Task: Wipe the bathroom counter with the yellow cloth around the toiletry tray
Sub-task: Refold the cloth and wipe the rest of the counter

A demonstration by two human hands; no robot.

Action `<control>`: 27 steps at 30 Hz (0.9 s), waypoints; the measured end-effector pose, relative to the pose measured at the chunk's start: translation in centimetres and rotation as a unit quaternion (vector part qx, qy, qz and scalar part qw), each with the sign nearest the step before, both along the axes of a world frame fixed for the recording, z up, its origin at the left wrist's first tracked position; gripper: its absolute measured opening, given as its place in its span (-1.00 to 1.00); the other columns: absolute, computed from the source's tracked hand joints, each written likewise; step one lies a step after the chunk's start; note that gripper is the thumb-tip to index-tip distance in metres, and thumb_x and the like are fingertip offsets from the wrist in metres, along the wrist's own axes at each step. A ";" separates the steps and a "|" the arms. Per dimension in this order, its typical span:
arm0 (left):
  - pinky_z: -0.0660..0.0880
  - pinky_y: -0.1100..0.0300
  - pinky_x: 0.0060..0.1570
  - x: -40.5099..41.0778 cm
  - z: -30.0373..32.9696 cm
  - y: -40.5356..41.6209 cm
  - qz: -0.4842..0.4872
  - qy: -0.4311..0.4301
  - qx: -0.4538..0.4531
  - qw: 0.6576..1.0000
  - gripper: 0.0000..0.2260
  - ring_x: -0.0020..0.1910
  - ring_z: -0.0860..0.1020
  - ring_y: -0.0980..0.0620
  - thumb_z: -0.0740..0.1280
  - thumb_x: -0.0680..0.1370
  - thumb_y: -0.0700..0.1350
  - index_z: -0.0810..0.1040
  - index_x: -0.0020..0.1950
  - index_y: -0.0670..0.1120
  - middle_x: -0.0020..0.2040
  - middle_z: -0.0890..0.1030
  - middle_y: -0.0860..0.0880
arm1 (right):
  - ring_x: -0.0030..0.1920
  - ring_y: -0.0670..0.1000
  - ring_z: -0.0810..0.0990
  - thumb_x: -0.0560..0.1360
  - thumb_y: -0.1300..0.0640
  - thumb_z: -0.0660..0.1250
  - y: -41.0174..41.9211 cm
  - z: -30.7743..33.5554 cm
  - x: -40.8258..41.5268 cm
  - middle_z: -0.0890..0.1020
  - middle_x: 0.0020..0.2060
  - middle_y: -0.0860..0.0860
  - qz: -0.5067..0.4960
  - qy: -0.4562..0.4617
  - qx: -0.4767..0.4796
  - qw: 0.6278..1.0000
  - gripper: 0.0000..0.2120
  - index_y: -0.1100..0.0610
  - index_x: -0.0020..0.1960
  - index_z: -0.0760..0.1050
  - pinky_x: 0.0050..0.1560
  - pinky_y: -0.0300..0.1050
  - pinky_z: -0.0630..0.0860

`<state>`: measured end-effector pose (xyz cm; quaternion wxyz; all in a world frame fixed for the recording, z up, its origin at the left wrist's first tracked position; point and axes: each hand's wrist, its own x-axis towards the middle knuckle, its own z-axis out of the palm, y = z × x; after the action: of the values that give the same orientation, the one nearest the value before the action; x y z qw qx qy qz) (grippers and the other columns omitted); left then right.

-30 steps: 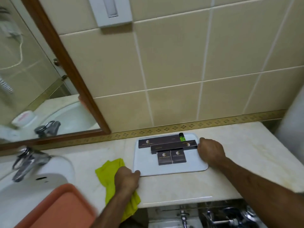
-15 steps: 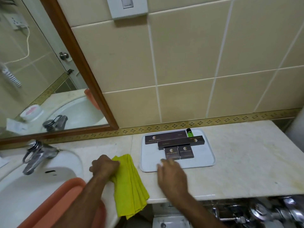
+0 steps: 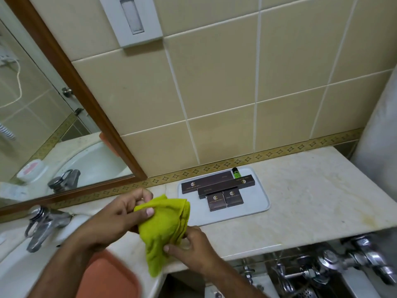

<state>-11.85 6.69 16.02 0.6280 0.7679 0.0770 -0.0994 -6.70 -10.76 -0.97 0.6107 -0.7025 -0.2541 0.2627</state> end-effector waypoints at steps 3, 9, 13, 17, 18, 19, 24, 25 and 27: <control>0.48 0.22 -0.47 2.9 4.0 -2.9 0.022 -0.078 0.014 0.997 -0.93 -0.41 0.46 0.09 0.34 0.50 -0.21 0.47 -0.13 -0.08 -0.36 0.42 -0.04 | -0.03 -0.04 0.66 0.41 -0.08 0.44 -3.8 2.5 0.9 0.73 -0.04 0.07 0.002 0.083 0.099 0.992 -0.71 0.06 0.04 0.65 0.07 0.02 0.58; 0.48 0.23 -0.45 14.8 2.2 -11.4 0.048 -0.130 0.086 0.987 -0.90 -0.37 0.47 0.09 0.37 0.51 -0.27 0.51 -0.11 -0.09 -0.33 0.52 -0.04 | -0.06 0.14 0.70 0.55 0.06 0.33 -17.5 5.5 5.7 0.74 -0.08 0.11 -0.146 0.054 0.088 0.984 -0.82 0.14 0.04 0.63 -0.02 0.12 0.64; 0.44 0.16 -0.26 22.9 -5.0 -19.1 0.048 -0.137 0.208 0.967 -0.91 -0.28 0.47 0.01 0.47 0.45 -0.21 0.57 -0.14 -0.11 -0.29 0.54 -0.06 | -0.12 0.18 0.63 0.54 0.06 0.33 -24.4 3.8 9.3 0.69 -0.19 0.12 -0.278 -0.083 -0.141 0.946 -0.85 0.15 -0.07 0.56 -0.10 0.08 0.56; 0.40 0.13 -0.18 27.0 -11.0 -24.0 0.024 -0.132 0.367 0.920 -0.87 -0.16 0.52 -0.07 0.45 0.44 -0.08 0.58 -0.11 -0.11 -0.18 0.61 -0.07 | 0.06 0.21 0.58 0.55 -0.06 0.25 -27.1 1.7 12.6 0.66 -0.03 0.14 -0.258 -0.150 -0.356 0.886 -0.76 0.10 0.05 0.46 -0.07 0.00 0.47; 0.43 0.10 -0.14 27.3 -12.0 -24.4 0.008 -0.121 0.417 0.901 -0.85 -0.10 0.54 -0.11 0.43 0.46 -0.05 0.58 -0.09 -0.11 -0.14 0.63 -0.10 | 0.11 0.19 0.54 0.55 -0.08 0.22 -27.1 1.2 13.1 0.64 0.01 0.11 -0.229 -0.174 -0.402 0.869 -0.75 0.08 0.08 0.45 -0.03 0.00 0.47; 0.46 0.06 -0.09 27.3 -12.8 -24.8 -0.004 -0.113 0.469 0.876 -0.83 -0.05 0.55 -0.15 0.39 0.48 -0.02 0.58 -0.05 -0.11 -0.09 0.64 -0.13 | 0.15 0.18 0.49 0.55 -0.09 0.21 -27.3 0.7 13.6 0.63 0.04 0.08 -0.206 -0.195 -0.440 0.852 -0.74 0.07 0.09 0.44 0.01 0.00 0.46; 0.27 -0.12 0.35 23.0 -16.3 -24.3 0.035 -0.142 0.592 0.792 -0.50 0.39 0.35 -0.24 0.13 0.57 0.12 0.42 0.36 -0.20 0.36 0.47 -0.26 | 0.19 0.25 0.45 0.29 0.07 0.37 -26.1 -0.7 15.2 0.51 0.20 0.17 -0.224 -0.317 -0.485 0.784 -0.45 0.17 0.25 0.44 0.18 0.18 0.43; 0.11 -0.15 0.46 21.9 -17.0 -24.2 0.030 -0.127 0.597 0.792 -0.40 0.51 0.20 -0.24 0.05 0.58 0.15 0.28 0.47 -0.24 0.49 0.31 -0.27 | 0.30 0.30 0.39 0.27 0.11 0.34 -25.2 -0.8 15.9 0.47 0.30 0.21 -0.206 -0.347 -0.464 0.789 -0.39 0.20 0.31 0.41 0.32 0.24 0.35; -0.15 -0.13 0.53 20.4 -18.6 -24.0 0.003 -0.091 0.604 0.792 -0.32 0.58 -0.10 -0.19 -0.14 0.57 0.19 0.05 0.56 -0.24 0.59 0.00 -0.24 | 0.49 0.27 0.20 0.39 0.12 0.21 -23.0 -1.0 17.3 0.32 0.47 0.22 -0.143 -0.384 -0.416 0.812 -0.41 0.21 0.41 0.33 0.49 0.24 0.03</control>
<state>8.54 -17.28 -2.59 0.0410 0.9962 0.0662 0.0396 10.63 -33.79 -1.98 0.1438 -0.9614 -0.2312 -0.0386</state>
